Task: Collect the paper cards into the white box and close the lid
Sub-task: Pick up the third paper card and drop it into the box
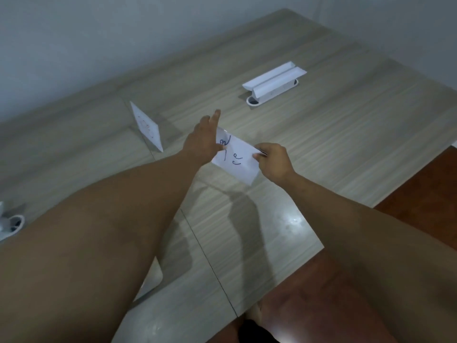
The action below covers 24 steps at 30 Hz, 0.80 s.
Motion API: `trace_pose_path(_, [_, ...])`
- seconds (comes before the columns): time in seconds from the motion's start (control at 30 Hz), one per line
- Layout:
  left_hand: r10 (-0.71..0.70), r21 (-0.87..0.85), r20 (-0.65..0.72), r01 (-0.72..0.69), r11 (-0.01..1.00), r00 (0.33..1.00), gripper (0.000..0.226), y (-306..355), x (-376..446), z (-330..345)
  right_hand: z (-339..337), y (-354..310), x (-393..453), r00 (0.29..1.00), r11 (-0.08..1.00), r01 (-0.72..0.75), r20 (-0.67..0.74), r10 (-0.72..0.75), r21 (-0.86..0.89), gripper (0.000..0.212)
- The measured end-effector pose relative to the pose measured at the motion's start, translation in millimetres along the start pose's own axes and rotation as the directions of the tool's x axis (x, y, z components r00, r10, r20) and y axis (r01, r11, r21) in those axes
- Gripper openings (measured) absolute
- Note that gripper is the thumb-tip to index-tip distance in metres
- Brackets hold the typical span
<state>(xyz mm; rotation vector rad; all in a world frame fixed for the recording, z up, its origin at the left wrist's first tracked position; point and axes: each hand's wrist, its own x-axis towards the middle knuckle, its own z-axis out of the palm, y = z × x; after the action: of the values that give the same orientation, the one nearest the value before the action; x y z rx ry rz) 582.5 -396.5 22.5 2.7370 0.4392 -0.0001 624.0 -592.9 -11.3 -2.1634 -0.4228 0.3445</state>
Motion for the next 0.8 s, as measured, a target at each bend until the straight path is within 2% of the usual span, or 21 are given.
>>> trace_pose_path(0.07, [-0.008,-0.044,-0.044,0.006,0.999,0.999,0.088,-15,-10,-30,3,-25,1,0.997,0.998,0.058,0.043,-0.059,0.007,0.019])
trace_pose_path(0.17, [-0.034,-0.029,-0.119,0.030,0.999,0.992,0.050,-41,-41,-75,20,-61,-12,0.992,0.993,0.107,0.069,-0.109,0.040,0.020])
trace_pose_path(0.23, [-0.052,-0.020,-0.119,0.050,0.999,0.992,0.036,-59,-65,-100,33,-81,-23,0.992,0.991,0.115,0.046,-0.118,0.063,0.018])
trace_pose_path(0.4, [-0.157,-0.135,-0.190,0.133,0.982,0.969,0.025,-118,-161,-147,83,-142,-74,0.986,0.974,0.164,-0.008,-0.165,0.155,0.018])
trace_pose_path(0.6, [-0.311,-0.270,-0.254,0.241,0.932,0.916,0.018,-198,-281,-159,152,-203,-142,0.954,0.947,0.274,0.081,-0.290,0.165,0.021])
trace_pose_path(0.7, [-0.373,-0.284,-0.239,0.302,0.910,0.897,0.015,-233,-332,-145,188,-212,-178,0.929,0.933,0.326,0.134,-0.346,0.151,0.018])
trace_pose_path(0.8, [-0.398,-0.269,-0.165,0.347,0.898,0.902,0.015,-254,-368,-125,215,-204,-202,0.901,0.926,0.375,0.214,-0.377,0.050,0.018])
